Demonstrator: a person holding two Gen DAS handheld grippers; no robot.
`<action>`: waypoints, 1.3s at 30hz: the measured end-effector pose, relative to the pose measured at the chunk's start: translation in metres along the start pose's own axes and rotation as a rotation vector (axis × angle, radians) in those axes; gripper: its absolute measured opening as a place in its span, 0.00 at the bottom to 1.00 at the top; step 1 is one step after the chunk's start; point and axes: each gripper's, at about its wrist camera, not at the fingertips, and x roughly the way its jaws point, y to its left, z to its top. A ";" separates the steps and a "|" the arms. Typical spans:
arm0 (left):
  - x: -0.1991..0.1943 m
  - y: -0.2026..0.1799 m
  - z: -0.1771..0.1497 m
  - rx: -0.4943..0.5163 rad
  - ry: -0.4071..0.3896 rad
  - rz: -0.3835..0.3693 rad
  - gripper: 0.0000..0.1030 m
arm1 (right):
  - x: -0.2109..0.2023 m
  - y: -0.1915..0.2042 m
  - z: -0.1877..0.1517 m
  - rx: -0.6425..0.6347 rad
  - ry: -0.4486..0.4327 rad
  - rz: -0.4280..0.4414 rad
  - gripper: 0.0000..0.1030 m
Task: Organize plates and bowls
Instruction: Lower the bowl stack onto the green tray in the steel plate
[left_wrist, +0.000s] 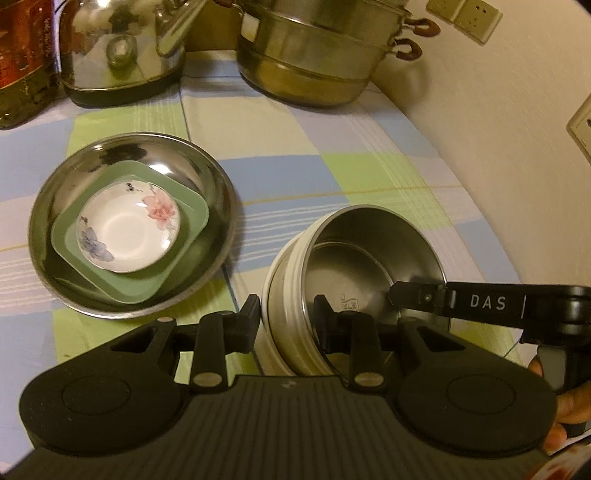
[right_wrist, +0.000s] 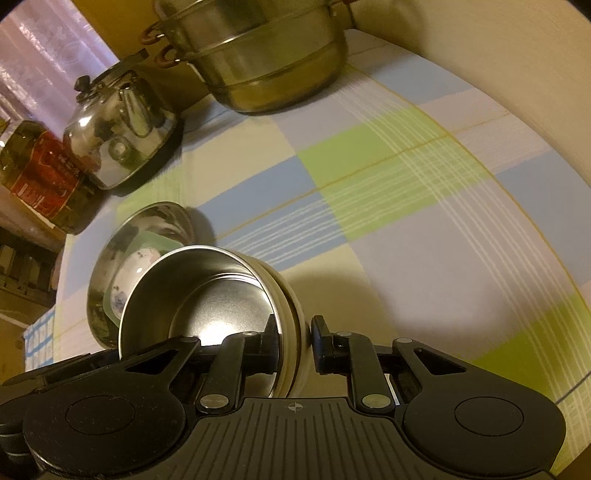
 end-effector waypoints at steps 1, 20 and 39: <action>-0.002 0.002 0.001 -0.004 -0.003 0.003 0.26 | 0.000 0.003 0.001 -0.003 0.001 0.003 0.17; -0.030 0.060 0.024 -0.105 -0.089 0.081 0.26 | 0.025 0.071 0.030 -0.117 0.024 0.097 0.17; -0.020 0.132 0.068 -0.214 -0.087 0.139 0.26 | 0.090 0.140 0.076 -0.190 0.096 0.141 0.17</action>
